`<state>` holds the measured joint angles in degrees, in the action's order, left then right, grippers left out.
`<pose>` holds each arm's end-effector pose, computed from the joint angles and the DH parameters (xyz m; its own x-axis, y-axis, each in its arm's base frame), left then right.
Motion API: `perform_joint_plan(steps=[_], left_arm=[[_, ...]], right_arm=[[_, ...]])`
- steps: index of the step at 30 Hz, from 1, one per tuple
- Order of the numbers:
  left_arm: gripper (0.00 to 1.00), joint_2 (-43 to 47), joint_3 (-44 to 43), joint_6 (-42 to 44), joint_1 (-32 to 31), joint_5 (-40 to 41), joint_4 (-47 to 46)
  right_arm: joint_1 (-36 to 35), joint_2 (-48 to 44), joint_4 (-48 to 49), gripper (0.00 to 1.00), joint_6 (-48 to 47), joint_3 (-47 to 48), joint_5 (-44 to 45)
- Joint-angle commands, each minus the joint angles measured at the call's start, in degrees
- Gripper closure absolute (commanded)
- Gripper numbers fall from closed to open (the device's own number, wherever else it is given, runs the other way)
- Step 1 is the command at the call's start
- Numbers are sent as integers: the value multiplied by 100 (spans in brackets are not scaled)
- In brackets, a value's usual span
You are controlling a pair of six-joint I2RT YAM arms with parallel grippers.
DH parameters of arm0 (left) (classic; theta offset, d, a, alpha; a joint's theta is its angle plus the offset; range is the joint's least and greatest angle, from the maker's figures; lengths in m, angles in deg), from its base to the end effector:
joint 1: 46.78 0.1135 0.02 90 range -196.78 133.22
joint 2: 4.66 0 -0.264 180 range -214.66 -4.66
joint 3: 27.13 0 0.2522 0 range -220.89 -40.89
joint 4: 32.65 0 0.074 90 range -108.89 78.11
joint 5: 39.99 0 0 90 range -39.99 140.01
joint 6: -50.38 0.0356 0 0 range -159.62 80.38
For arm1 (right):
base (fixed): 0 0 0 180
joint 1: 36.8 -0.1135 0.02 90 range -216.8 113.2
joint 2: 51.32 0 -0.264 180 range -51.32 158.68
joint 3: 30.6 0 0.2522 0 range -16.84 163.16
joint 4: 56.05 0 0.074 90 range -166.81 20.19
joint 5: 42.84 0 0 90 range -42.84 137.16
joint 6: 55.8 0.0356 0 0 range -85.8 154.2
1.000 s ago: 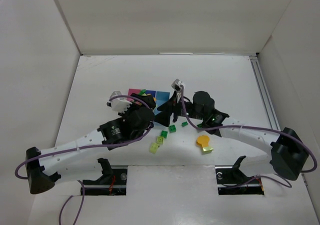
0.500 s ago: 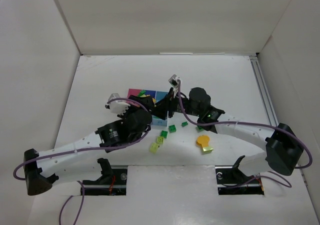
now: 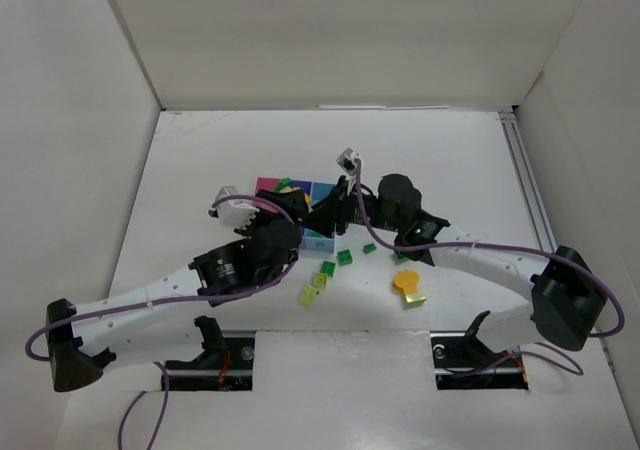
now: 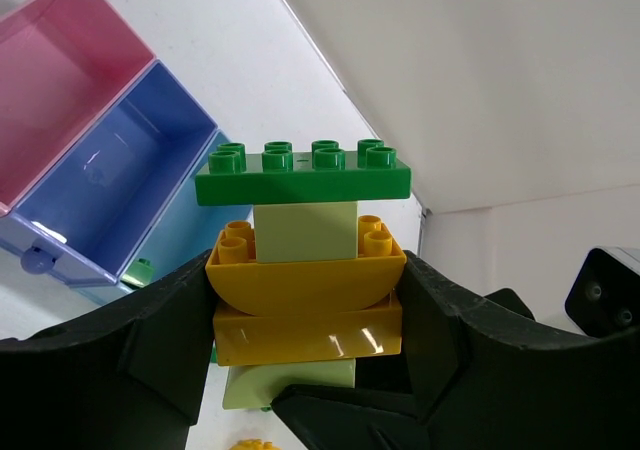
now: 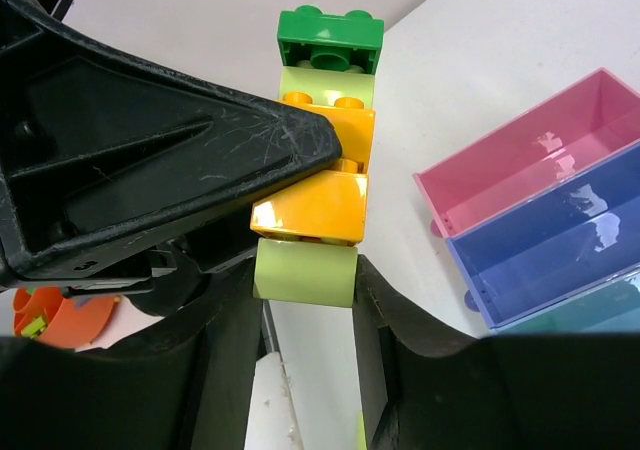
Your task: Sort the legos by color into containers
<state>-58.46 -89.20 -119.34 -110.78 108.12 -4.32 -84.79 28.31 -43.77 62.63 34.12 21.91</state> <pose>0.1152 -0.1673 0.3310 -0.1500 -0.8782 -0.4542 -0.1256 0.4726 -0.8723 0.2044 0.2496 0.3034 -0.4827 0.1075 -0.8692 -0.8272 0.2701 0.4928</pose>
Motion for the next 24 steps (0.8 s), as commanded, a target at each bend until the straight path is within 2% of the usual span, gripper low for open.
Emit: perform_joint_plan(steps=[1, 3, 9, 14, 18, 20, 24], left_arm=[[65, 54, 24, -35, -15, 263, -121], [65, 54, -38, -165, -15, 472, 19], [65, 1, -318, -640, 38, 851, 959], [66, 132, -205, -782, 257, 913, 1162], [66, 247, -143, -957, 309, 974, 1425], [66, 309, -205, -1124, 310, 1027, 1785], [66, 370, -275, -1195, 310, 895, 2129]], right_arm=[[-53, -97, 314, 91, -38, 292, -269], [-53, -184, 130, 95, -100, 143, -322], [-53, -835, -423, 95, -407, -463, -322], [-53, -1073, -653, 95, -566, -684, -182], [-53, -688, -794, 95, -820, -273, -14], [-53, -196, -864, 95, -1031, 0, 117], [-53, 815, -978, 86, -1330, 782, 398]])
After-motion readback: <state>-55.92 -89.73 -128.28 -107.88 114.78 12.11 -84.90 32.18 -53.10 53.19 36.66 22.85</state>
